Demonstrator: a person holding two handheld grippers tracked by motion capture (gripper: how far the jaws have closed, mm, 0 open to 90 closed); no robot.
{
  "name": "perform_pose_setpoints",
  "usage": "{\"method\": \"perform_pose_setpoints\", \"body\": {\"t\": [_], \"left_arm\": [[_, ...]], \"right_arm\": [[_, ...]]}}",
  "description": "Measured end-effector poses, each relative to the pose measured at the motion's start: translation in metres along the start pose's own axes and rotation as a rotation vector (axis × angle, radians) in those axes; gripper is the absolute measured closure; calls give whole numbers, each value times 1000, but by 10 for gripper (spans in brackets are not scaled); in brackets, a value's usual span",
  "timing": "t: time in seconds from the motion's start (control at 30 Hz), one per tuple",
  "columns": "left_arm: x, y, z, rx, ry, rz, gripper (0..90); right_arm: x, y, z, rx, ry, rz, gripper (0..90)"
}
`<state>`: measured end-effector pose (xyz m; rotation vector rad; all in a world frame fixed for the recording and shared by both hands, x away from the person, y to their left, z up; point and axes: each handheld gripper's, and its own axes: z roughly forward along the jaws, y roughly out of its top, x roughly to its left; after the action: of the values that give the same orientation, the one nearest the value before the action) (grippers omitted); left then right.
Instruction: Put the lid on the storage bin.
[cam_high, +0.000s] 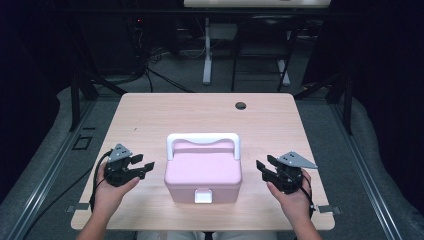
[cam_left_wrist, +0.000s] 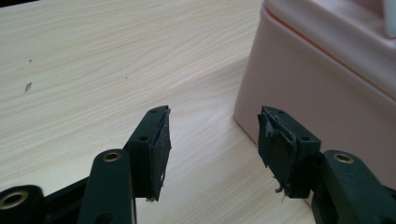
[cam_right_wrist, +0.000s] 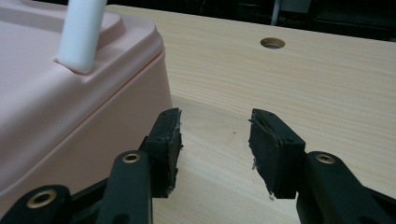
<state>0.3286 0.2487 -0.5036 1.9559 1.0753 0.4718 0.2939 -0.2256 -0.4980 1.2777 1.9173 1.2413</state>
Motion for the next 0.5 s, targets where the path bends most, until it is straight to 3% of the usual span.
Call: {"method": "perform_pose_setpoints", "body": {"t": [0.13, 0.5], "left_arm": [[4, -5, 0, -12, 5, -27, 425], [11, -15, 2, -10, 11, -53, 414]], "right_arm": [[-4, -5, 1, 11, -6, 9, 515], [-11, -19, 12, 44, -25, 11, 473]]}}
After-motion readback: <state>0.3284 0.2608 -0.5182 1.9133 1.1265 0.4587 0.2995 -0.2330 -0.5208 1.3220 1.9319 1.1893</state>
